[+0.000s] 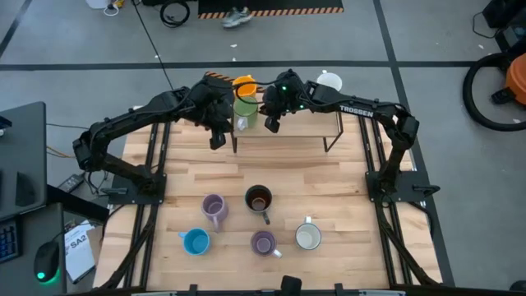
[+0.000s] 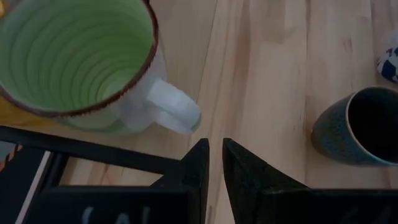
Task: Place coffee mugs
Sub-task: Put the green and white mug on the shelf
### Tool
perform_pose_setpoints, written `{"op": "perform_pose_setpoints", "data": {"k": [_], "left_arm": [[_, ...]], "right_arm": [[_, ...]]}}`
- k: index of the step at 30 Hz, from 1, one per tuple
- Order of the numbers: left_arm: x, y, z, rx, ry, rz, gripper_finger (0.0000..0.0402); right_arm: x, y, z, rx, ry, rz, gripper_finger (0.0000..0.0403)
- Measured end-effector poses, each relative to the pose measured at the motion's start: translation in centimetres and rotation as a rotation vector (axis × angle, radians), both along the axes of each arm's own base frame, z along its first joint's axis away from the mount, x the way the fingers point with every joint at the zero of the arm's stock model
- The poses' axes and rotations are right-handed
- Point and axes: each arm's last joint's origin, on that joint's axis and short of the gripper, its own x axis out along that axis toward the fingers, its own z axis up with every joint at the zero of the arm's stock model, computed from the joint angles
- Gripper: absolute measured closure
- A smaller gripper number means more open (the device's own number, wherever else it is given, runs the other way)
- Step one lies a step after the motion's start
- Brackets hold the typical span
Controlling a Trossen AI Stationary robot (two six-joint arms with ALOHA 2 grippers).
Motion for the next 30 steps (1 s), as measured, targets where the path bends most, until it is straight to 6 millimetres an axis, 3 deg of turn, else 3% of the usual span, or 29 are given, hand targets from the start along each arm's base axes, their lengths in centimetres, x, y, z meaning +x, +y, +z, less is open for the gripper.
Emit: {"op": "perform_pose_setpoints", "data": {"k": [9, 18, 30], "left_arm": [[0.3, 0.0, 0.2, 0.013, -0.023, 0.034, 0.0352], [1.5, 0.8, -2.0, 0.011, 0.088, 0.024, 0.0352], [3.1, -1.0, -2.3, 0.033, 0.059, -0.093, 0.0352]], "right_arm": [[0.0, 0.0, 0.1, 0.004, -0.010, 0.003, 0.0331], [0.1, 0.1, 0.1, 0.007, -0.010, 0.006, 0.0331], [0.2, 0.4, 0.1, 0.009, -0.012, 0.019, 0.0331]]}}
